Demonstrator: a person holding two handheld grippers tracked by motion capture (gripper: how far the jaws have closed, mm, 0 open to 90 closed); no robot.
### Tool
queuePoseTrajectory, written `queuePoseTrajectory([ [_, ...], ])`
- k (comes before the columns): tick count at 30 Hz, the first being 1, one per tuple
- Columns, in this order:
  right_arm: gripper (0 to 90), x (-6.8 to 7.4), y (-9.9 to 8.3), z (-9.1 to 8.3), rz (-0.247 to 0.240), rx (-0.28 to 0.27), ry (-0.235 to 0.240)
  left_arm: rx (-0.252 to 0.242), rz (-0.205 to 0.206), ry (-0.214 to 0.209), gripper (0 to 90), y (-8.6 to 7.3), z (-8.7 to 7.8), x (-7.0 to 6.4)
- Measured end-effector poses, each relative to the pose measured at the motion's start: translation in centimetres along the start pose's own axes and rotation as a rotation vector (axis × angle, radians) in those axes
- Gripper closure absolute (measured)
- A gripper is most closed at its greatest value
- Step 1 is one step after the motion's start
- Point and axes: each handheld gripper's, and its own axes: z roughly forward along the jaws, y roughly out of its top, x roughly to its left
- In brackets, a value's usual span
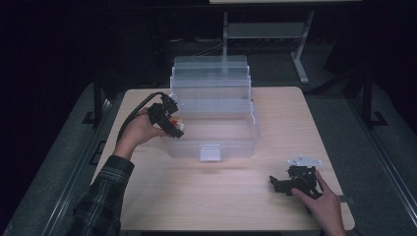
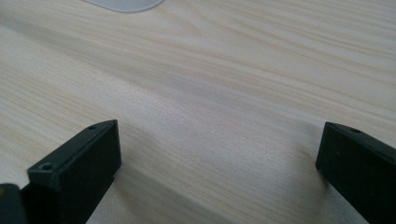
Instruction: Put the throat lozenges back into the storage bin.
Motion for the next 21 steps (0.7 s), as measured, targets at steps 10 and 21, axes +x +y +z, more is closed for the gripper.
queuePoseTrajectory([
  [10,0.0,0.0,0.0,0.0,0.002,0.001,0.000,-0.025,-0.008,-0.002,18.7,0.0,-0.2,0.1],
  [21,0.0,0.0,0.0,0.0,0.001,0.001,0.000,-0.061,-0.015,0.005,18.6,-0.8,-1.3,-0.3],
])
